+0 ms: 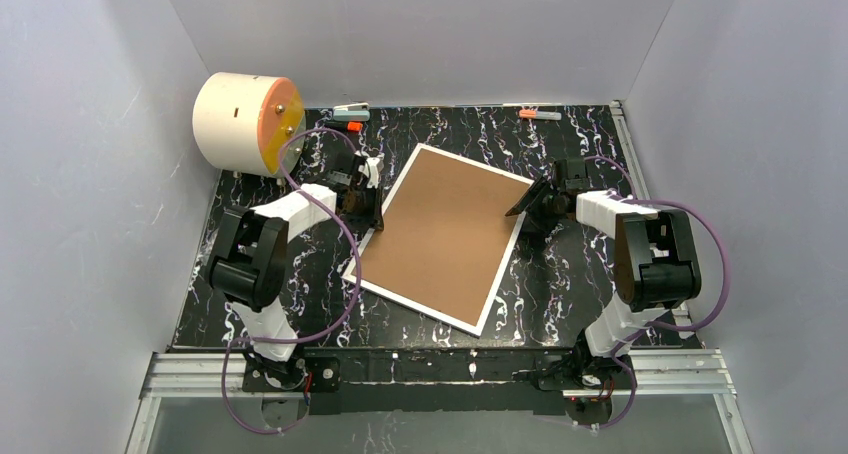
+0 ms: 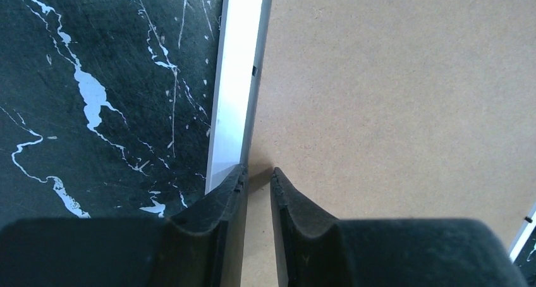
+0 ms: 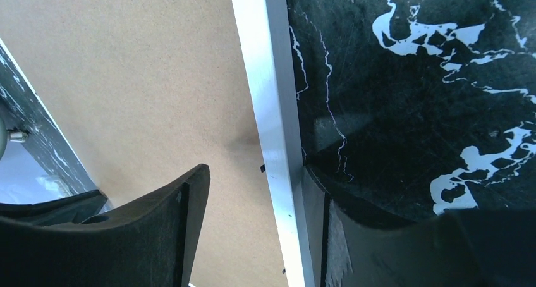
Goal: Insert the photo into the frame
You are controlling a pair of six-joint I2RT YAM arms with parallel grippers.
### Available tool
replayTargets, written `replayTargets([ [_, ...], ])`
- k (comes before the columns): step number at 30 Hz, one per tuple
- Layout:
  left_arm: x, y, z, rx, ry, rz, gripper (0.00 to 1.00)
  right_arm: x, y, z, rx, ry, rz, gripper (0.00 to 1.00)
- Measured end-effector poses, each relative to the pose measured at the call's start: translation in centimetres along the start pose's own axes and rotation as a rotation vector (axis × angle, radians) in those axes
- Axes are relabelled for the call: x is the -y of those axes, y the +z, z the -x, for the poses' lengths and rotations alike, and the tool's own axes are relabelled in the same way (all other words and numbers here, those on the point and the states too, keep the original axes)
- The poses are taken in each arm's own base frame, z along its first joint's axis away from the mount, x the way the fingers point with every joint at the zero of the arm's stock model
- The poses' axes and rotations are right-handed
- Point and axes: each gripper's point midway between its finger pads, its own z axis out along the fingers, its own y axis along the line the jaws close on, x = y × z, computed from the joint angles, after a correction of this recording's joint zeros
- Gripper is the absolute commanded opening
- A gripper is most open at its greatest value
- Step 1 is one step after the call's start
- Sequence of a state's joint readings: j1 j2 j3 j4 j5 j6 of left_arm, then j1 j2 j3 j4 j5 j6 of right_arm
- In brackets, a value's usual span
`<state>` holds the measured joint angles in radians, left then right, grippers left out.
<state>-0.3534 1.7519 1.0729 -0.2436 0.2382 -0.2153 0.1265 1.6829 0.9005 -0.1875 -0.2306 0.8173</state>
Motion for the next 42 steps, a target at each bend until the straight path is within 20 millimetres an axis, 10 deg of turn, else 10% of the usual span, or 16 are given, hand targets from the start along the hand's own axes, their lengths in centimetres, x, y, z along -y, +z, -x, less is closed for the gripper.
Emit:
replayTargets([
  [5, 1.0, -0.6, -0.6, -0.03, 0.026, -0.013, 0.53, 0.0, 0.0, -0.1, 0.003, -0.004, -0.008, 0.65],
  [18, 2.3, -3.5, -3.5, -0.093, 0.012, -0.042, 0.43, 0.2, -0.1, -0.6, -0.009, -0.003, -0.009, 0.65],
  [29, 0.3, -4.5, -1.5, -0.002, 0.012, 0.087, 0.98, 1.7, -2.2, -2.1, -0.026, -0.028, -0.116, 0.71],
  [35, -1.7, -5.7, 1.0, 0.113, -0.018, 0.153, 0.98, -0.3, -3.6, -0.9, 0.016, -0.084, -0.09, 0.71],
  [42, -2.6, -3.7, -2.4, 0.011, -0.068, 0.109, 0.79, -3.0, -4.1, -1.6, 0.005, -0.183, -0.036, 0.71],
])
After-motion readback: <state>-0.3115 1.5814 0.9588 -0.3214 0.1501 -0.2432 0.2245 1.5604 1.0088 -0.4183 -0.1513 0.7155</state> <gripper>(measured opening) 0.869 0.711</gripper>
